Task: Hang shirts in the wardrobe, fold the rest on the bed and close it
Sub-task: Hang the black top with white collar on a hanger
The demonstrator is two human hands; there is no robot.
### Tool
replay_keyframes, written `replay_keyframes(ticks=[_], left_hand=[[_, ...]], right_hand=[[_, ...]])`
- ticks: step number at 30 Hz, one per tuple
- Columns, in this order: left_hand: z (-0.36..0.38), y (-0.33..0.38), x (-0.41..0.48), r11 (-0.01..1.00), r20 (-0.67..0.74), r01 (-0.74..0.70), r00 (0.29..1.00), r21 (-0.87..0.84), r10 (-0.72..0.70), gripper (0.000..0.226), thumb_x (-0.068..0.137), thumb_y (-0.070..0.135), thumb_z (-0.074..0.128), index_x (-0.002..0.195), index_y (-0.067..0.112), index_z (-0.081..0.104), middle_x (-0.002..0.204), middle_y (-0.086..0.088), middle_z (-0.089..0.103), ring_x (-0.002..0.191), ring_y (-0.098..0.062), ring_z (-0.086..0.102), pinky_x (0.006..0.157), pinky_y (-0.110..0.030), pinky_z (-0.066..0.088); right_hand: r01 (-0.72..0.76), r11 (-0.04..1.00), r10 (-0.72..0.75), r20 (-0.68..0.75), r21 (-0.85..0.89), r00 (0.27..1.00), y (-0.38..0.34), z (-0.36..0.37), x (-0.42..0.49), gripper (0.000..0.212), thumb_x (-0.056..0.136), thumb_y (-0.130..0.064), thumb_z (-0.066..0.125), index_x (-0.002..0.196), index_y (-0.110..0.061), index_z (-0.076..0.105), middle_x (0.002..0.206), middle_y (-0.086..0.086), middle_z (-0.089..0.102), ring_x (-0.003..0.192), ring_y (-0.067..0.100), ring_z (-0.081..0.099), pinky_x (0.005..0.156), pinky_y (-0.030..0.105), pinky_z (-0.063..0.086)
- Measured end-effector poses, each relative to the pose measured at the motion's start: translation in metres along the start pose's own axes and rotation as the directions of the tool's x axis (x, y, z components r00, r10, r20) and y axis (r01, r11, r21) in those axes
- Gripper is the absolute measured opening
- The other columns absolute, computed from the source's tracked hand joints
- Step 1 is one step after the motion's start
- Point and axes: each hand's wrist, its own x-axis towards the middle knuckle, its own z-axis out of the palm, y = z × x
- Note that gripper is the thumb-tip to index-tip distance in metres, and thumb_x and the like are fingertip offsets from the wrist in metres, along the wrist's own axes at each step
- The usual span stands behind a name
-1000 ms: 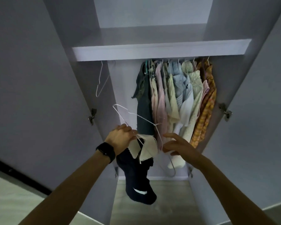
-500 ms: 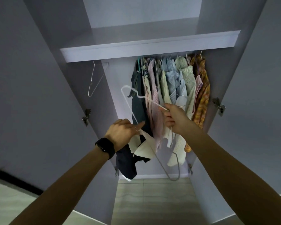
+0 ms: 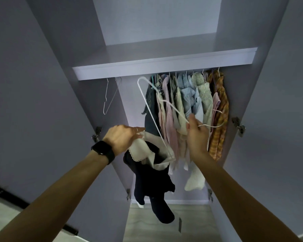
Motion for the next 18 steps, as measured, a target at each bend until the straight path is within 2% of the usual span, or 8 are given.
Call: replay_keyframes(ticks=[2,4,6,8,10,13,16,18], left_hand=[[-0.014,-0.003,0.002,0.98,0.033,0.062,0.998,-0.189,-0.057,0.03,0.098,0.044,0.058,0.127,0.041,0.064,0.112,0.002,0.074,0.1,-0.022,0.068,0.081,-0.029,0.052],[-0.027,-0.004,0.003,0.935,0.045,0.13,0.992,-0.329,-0.121,0.024,0.094,0.037,0.067,0.117,0.041,0.07,0.107,0.006,0.075,0.096,-0.014,0.068,0.079,-0.022,0.048],[-0.041,-0.004,0.002,0.897,0.071,0.175,0.985,-0.406,-0.16,0.022,0.092,0.031,0.071,0.111,0.041,0.072,0.105,0.008,0.075,0.096,-0.009,0.067,0.081,-0.023,0.051],[-0.055,-0.006,0.001,0.879,0.072,0.172,0.985,-0.446,-0.156,0.021,0.091,0.025,0.072,0.105,0.04,0.072,0.101,0.01,0.074,0.09,0.0,0.065,0.078,-0.021,0.053],[-0.07,-0.009,-0.001,0.846,0.063,0.173,0.985,-0.504,-0.163,0.022,0.09,0.02,0.073,0.102,0.039,0.071,0.097,0.013,0.074,0.079,0.011,0.063,0.065,-0.009,0.048],[-0.096,-0.018,-0.007,0.812,0.03,0.166,0.983,-0.559,-0.18,0.025,0.089,0.017,0.074,0.101,0.038,0.07,0.088,0.025,0.072,0.08,0.017,0.061,0.067,-0.002,0.041],[-0.121,-0.031,-0.013,0.739,-0.016,0.178,0.969,-0.65,-0.247,0.021,0.088,0.019,0.075,0.102,0.035,0.072,0.088,0.012,0.076,0.078,0.003,0.063,0.075,-0.011,0.044],[-0.135,-0.041,-0.018,0.673,-0.031,0.186,0.954,-0.716,-0.297,0.023,0.088,0.02,0.076,0.106,0.033,0.071,0.087,0.005,0.076,0.077,-0.001,0.061,0.079,-0.019,0.045]], right_hand=[[-0.136,0.964,0.152,-0.054,0.23,0.987,-0.022,0.007,0.01,0.045,0.095,-0.038,0.062,0.058,-0.021,0.043,0.045,-0.008,0.036,0.041,0.008,0.032,0.043,0.021,0.026],[-0.219,0.903,0.248,-0.032,0.368,0.968,-0.042,0.016,0.018,0.034,0.092,-0.028,0.064,0.064,-0.019,0.047,0.044,-0.01,0.036,0.037,0.008,0.027,0.037,0.018,0.022],[-0.258,0.854,0.272,0.035,0.451,0.962,-0.058,0.03,0.022,0.019,0.092,-0.023,0.06,0.077,-0.016,0.052,0.046,-0.011,0.036,0.035,0.005,0.026,0.034,0.017,0.02],[-0.282,0.808,0.265,0.11,0.517,0.958,-0.07,0.047,0.021,0.018,0.095,-0.022,0.055,0.077,-0.017,0.053,0.047,-0.01,0.032,0.034,0.005,0.022,0.032,0.017,0.017],[-0.297,0.79,0.239,0.177,0.537,0.955,-0.079,0.063,0.019,0.024,0.096,-0.022,0.052,0.073,-0.016,0.054,0.045,-0.009,0.028,0.034,0.006,0.019,0.034,0.019,0.012],[-0.321,0.789,0.204,0.27,0.523,0.941,-0.081,0.085,0.019,0.026,0.097,-0.023,0.051,0.072,-0.017,0.054,0.044,-0.01,0.027,0.037,0.007,0.019,0.037,0.022,0.011],[-0.328,0.823,0.198,0.307,0.463,0.931,-0.065,0.103,0.019,0.023,0.092,-0.021,0.053,0.07,-0.017,0.054,0.044,-0.01,0.028,0.037,0.006,0.02,0.035,0.022,0.014],[-0.312,0.882,0.202,0.313,0.355,0.928,-0.048,0.112,0.013,0.016,0.08,-0.026,0.058,0.067,-0.018,0.055,0.045,-0.011,0.029,0.038,0.006,0.021,0.036,0.021,0.019]])
